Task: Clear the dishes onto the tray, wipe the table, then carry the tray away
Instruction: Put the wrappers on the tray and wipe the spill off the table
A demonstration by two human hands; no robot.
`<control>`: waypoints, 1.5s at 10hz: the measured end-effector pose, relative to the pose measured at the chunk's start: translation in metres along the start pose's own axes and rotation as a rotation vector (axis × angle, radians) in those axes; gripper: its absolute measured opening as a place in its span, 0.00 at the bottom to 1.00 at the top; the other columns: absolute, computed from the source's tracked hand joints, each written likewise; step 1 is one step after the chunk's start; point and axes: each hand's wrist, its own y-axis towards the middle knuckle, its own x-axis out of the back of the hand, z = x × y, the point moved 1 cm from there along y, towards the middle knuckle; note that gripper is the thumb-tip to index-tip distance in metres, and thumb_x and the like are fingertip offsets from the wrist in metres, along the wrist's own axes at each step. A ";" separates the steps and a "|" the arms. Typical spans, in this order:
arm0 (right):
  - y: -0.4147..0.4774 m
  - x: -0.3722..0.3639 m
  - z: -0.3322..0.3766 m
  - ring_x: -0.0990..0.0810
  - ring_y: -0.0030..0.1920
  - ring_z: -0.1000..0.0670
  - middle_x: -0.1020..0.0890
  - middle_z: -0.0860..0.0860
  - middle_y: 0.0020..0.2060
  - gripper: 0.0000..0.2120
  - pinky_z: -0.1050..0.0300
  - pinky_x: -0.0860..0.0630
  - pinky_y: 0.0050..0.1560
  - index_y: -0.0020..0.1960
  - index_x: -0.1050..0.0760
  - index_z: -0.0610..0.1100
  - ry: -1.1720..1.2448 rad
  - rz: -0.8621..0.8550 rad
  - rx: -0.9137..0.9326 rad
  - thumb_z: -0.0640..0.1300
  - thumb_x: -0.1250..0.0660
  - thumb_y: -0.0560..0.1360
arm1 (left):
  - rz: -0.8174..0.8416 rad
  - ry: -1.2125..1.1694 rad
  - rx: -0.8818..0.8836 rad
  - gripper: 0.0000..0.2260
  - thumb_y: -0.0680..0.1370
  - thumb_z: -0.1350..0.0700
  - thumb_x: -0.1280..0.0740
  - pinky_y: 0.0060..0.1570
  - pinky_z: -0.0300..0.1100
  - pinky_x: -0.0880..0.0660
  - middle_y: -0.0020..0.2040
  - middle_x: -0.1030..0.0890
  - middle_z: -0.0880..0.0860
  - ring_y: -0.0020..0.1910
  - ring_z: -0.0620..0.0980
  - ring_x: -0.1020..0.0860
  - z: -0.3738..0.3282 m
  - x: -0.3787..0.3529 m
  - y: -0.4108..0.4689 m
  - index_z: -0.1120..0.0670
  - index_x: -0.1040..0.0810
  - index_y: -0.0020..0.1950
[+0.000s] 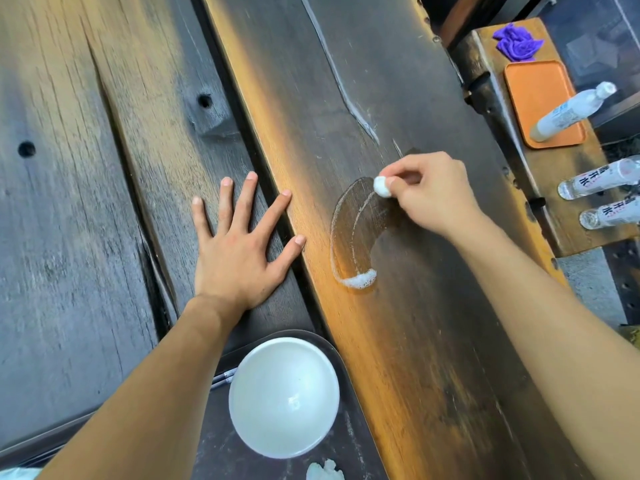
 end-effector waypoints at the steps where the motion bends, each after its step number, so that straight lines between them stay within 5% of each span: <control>1: -0.030 -0.016 0.010 0.18 0.48 0.52 0.14 0.54 0.46 0.08 0.54 0.24 0.60 0.51 0.14 0.51 -0.112 0.217 0.211 0.42 0.30 0.76 | -0.006 0.004 -0.001 0.30 0.80 0.29 0.51 0.74 0.70 0.54 0.83 0.47 0.54 0.82 0.60 0.51 0.000 0.000 0.000 0.37 0.45 0.81; 2: -0.052 -0.023 0.007 0.17 0.46 0.56 0.14 0.58 0.44 0.08 0.54 0.21 0.54 0.50 0.14 0.53 -0.083 0.420 0.303 0.42 0.29 0.75 | -0.005 0.012 0.000 0.31 0.80 0.29 0.51 0.74 0.70 0.53 0.83 0.47 0.54 0.82 0.60 0.50 0.000 -0.001 0.000 0.37 0.45 0.81; 4: 0.012 0.011 -0.012 0.13 0.40 0.45 0.13 0.47 0.41 0.08 0.43 0.19 0.56 0.46 0.15 0.47 0.425 -0.024 -0.092 0.36 0.29 0.73 | -0.002 0.015 -0.003 0.30 0.80 0.29 0.51 0.74 0.70 0.53 0.83 0.47 0.54 0.82 0.60 0.50 0.000 0.000 -0.001 0.37 0.45 0.81; 6: 0.036 0.006 -0.010 0.17 0.45 0.53 0.15 0.55 0.43 0.09 0.63 0.27 0.56 0.50 0.15 0.54 -0.004 -0.118 -0.021 0.46 0.32 0.75 | -0.001 0.011 0.000 0.30 0.80 0.29 0.51 0.74 0.69 0.54 0.83 0.47 0.54 0.82 0.60 0.50 0.000 0.001 -0.001 0.37 0.44 0.81; 8: 0.028 0.013 -0.011 0.17 0.46 0.51 0.16 0.53 0.48 0.13 0.60 0.27 0.59 0.60 0.17 0.51 -0.106 -0.057 0.108 0.48 0.31 0.76 | 0.008 0.012 0.002 0.30 0.80 0.29 0.51 0.74 0.69 0.53 0.83 0.47 0.54 0.82 0.60 0.50 -0.001 0.002 0.000 0.37 0.44 0.81; 10: 0.026 0.006 -0.011 0.18 0.46 0.47 0.15 0.47 0.46 0.09 0.49 0.23 0.57 0.54 0.15 0.45 -0.201 -0.021 0.258 0.45 0.28 0.75 | 0.008 0.010 0.002 0.30 0.80 0.29 0.50 0.74 0.70 0.52 0.83 0.47 0.54 0.82 0.60 0.50 -0.001 0.002 0.000 0.37 0.44 0.81; 11: 0.009 -0.001 -0.006 0.18 0.45 0.46 0.15 0.47 0.44 0.08 0.53 0.23 0.53 0.52 0.14 0.44 -0.191 -0.001 0.376 0.46 0.28 0.77 | 0.006 0.010 -0.003 0.30 0.80 0.29 0.50 0.74 0.70 0.52 0.83 0.47 0.54 0.82 0.60 0.50 -0.001 0.002 0.000 0.37 0.44 0.81; 13: -0.043 -0.010 -0.005 0.17 0.49 0.55 0.14 0.52 0.49 0.10 0.58 0.22 0.56 0.56 0.15 0.45 -0.124 0.306 0.567 0.44 0.26 0.76 | 0.004 0.015 -0.003 0.30 0.80 0.29 0.50 0.74 0.70 0.53 0.83 0.47 0.54 0.82 0.60 0.50 -0.001 0.002 0.000 0.37 0.44 0.81; 14: -0.018 0.005 -0.009 0.17 0.43 0.56 0.14 0.51 0.46 0.07 0.63 0.21 0.50 0.52 0.14 0.47 0.045 0.052 0.425 0.46 0.26 0.76 | 0.003 0.021 -0.006 0.30 0.80 0.29 0.50 0.74 0.69 0.53 0.83 0.47 0.54 0.82 0.60 0.50 -0.001 0.002 0.000 0.37 0.44 0.81; 15: 0.026 0.015 -0.008 0.16 0.39 0.51 0.15 0.48 0.44 0.07 0.55 0.19 0.51 0.49 0.14 0.46 0.011 -0.137 0.249 0.48 0.27 0.76 | -0.002 0.026 -0.006 0.30 0.80 0.30 0.51 0.74 0.69 0.53 0.83 0.47 0.54 0.82 0.60 0.50 0.000 0.002 0.000 0.37 0.43 0.81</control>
